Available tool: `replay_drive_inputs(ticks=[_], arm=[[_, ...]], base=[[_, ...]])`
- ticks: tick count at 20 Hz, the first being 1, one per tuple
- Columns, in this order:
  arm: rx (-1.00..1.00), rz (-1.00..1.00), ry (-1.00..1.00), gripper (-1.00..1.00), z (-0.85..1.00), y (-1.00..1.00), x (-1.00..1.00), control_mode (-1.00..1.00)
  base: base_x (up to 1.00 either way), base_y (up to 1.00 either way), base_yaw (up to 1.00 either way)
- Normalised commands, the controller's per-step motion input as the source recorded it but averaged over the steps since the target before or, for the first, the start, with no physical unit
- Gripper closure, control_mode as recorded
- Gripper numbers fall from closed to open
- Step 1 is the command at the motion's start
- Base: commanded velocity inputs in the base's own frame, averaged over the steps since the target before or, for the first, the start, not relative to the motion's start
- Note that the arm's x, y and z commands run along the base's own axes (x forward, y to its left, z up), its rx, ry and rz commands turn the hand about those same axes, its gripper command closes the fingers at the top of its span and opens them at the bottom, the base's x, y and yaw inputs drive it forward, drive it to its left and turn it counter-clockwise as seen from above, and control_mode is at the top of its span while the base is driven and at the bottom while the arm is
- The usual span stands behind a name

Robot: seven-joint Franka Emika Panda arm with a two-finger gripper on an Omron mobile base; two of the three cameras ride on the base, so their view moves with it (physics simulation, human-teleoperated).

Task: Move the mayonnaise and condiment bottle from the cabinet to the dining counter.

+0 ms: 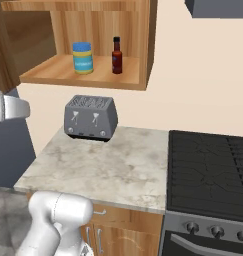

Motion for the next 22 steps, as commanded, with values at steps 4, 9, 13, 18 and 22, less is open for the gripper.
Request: replay_drive_inputs(ticks=[4, 9, 13, 18, 22], arm=[[-0.08, -0.29, 0.2, 1.0, 0.0, -0.11, 0.47, -1.0], [0.0, -0.18, 0.07, 1.0, 0.0, -0.32, 0.45, -1.0], [0.0, -0.11, 0.03, 1.0, 0.0, -0.25, 0.39, -1.0], [0.0, -0.1, 0.0, 1.0, -0.03, -0.04, 0.34, -1.0], [0.0, -0.04, -0.04, -1.0, 0.0, 0.0, 0.21, -1.0]], base=[[0.0, 0.0, 0.0], [0.0, 0.0, 0.0], [0.0, 0.0, 0.0], [0.0, 0.0, 0.0], [0.0, 0.0, 0.0]])
